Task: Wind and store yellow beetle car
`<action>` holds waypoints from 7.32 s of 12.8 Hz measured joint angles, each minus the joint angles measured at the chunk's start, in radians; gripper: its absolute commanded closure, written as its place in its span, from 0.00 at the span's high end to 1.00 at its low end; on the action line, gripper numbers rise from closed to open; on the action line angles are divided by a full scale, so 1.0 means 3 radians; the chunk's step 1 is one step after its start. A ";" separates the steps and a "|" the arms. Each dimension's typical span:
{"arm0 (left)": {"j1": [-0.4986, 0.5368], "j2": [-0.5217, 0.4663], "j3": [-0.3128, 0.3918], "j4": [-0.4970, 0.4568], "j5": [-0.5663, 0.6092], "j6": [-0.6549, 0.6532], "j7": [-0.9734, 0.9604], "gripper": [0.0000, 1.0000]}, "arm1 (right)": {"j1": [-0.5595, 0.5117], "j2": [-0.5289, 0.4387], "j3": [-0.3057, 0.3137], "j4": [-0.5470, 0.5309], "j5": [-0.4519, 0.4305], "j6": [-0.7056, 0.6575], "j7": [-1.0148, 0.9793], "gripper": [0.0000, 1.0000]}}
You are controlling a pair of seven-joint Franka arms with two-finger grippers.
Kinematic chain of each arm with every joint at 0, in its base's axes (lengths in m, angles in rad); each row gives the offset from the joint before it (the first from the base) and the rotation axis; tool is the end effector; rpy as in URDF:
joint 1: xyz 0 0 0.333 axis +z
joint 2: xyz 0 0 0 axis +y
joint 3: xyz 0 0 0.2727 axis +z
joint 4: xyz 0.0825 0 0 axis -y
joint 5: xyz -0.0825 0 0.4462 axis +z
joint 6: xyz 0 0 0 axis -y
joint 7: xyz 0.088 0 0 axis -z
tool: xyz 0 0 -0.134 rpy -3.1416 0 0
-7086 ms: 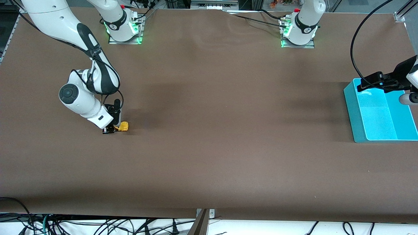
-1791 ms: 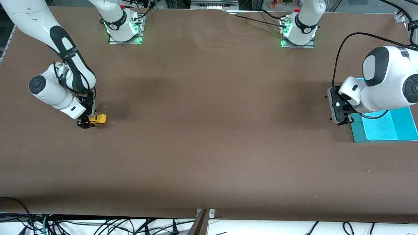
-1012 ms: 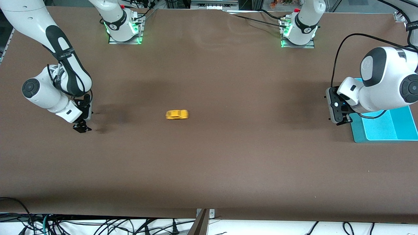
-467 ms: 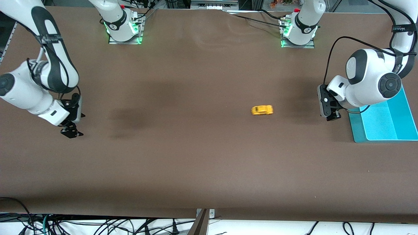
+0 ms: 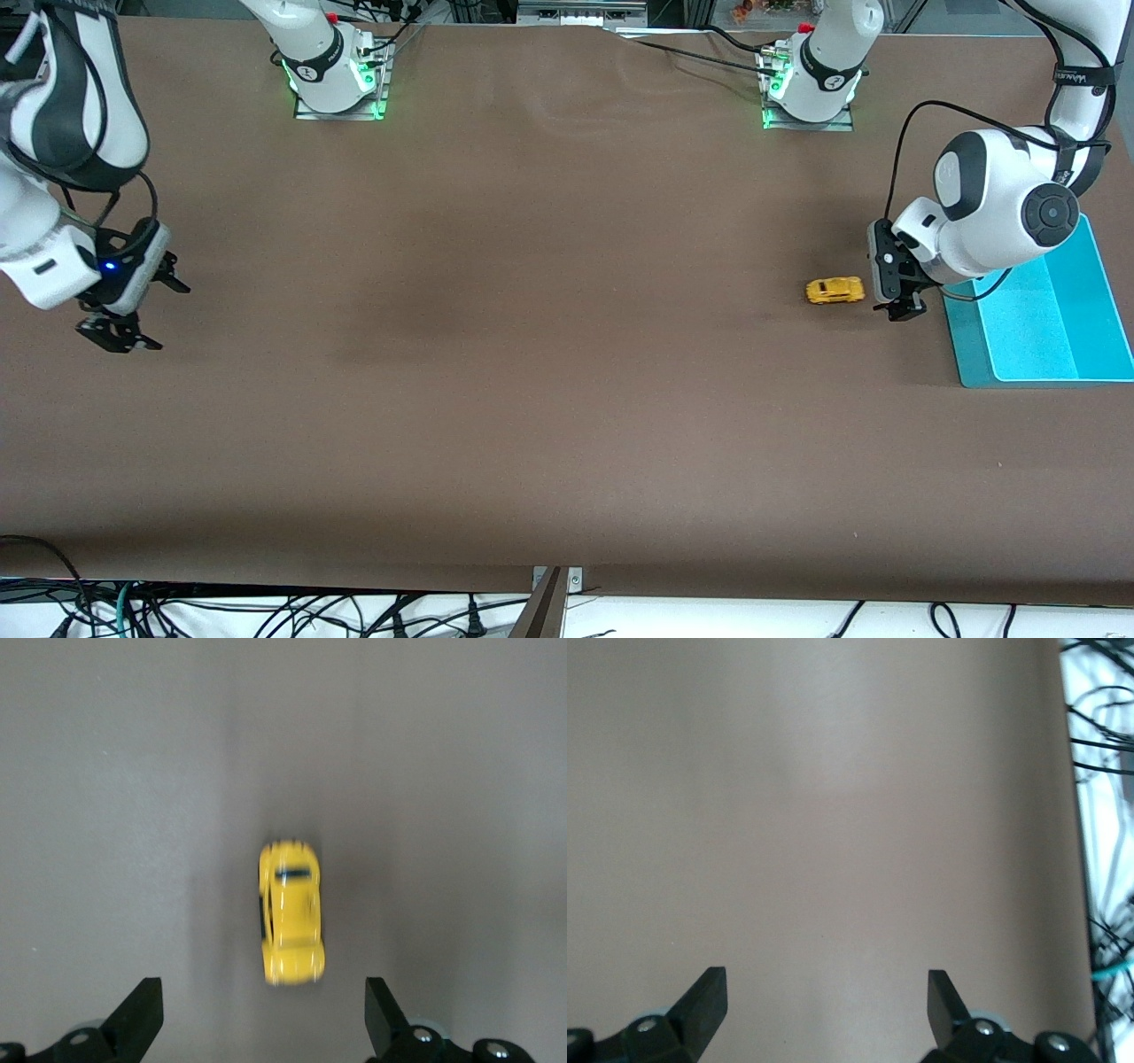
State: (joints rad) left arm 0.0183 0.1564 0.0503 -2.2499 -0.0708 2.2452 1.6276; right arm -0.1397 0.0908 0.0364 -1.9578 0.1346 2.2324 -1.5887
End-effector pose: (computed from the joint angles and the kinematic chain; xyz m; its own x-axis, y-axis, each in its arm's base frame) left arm 0.5488 0.0351 0.1677 0.0643 -0.9967 0.0487 -0.9858 -0.0558 0.1584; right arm 0.6495 -0.0605 0.3500 0.1463 0.9820 0.1192 0.9695 -0.1663 0.1798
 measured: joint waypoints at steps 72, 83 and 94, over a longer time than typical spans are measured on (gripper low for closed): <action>0.0861 0.0150 -0.0182 0.1568 -0.0058 -0.1685 -0.0333 1.00 | 0.0139 -0.0417 0.0220 0.0950 -0.0499 -0.2126 0.4916 1.00; 0.0533 -0.0308 -0.1043 0.1938 -0.0115 -0.1948 -0.4541 1.00 | 0.0138 -0.0417 0.0220 0.0950 -0.0499 -0.2125 0.4909 1.00; -0.0267 -0.0474 0.0086 0.2244 -0.0115 -0.2532 -0.5373 1.00 | 0.0139 -0.0414 0.0221 0.0950 -0.0499 -0.2078 0.4862 1.00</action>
State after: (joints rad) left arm -0.0617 0.0143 0.0760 -1.5766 -0.1052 1.4857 0.0157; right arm -0.0981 -0.0335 0.1028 -1.6727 -0.0152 1.6090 -0.1301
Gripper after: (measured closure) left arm 0.000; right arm 0.000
